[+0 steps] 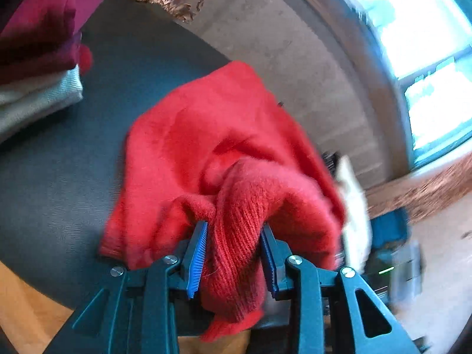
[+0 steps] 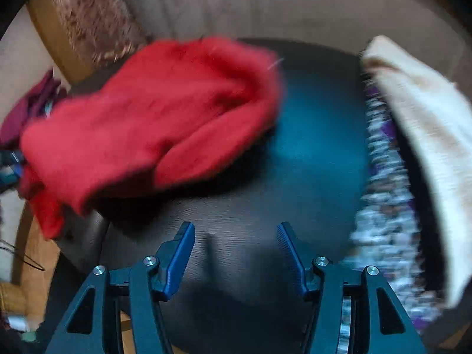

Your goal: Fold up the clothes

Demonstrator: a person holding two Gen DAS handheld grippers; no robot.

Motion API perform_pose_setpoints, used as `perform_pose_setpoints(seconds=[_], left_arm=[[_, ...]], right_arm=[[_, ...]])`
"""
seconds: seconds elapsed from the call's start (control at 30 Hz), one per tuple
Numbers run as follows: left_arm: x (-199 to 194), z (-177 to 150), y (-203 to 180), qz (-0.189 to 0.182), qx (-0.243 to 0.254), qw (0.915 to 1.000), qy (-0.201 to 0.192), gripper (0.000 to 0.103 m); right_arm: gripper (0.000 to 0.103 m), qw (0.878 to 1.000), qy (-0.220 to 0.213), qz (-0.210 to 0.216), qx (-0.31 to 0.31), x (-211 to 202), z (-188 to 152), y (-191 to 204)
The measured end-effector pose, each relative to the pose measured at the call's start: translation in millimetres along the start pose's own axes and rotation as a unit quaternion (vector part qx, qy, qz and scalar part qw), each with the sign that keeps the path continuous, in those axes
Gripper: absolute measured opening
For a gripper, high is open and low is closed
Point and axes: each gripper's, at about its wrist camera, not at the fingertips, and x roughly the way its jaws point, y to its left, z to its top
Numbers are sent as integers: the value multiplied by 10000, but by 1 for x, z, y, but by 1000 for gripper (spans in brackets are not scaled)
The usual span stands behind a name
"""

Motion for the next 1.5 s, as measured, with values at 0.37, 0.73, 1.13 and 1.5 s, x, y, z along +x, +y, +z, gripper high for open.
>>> perform_pose_setpoints(seconds=[0.37,0.73,1.13,1.5], left_arm=[[-2,13,-5,371,331,9982,-336,33],[44,9,25,2625,1091,9587,58,33],[32,-6,36,1368,81,9904,148,40],[61,-39,3,714,187,9958,546,43]], right_arm=[[70,9966,-608,-453,-316,24,24,80],[16,9203,-905,-2626,-2755,-42,58,66],[42,9551,-1206,-2426,-1199,-128,60,-46],[69,9718,-390,-529,-2264,-35,7,49]])
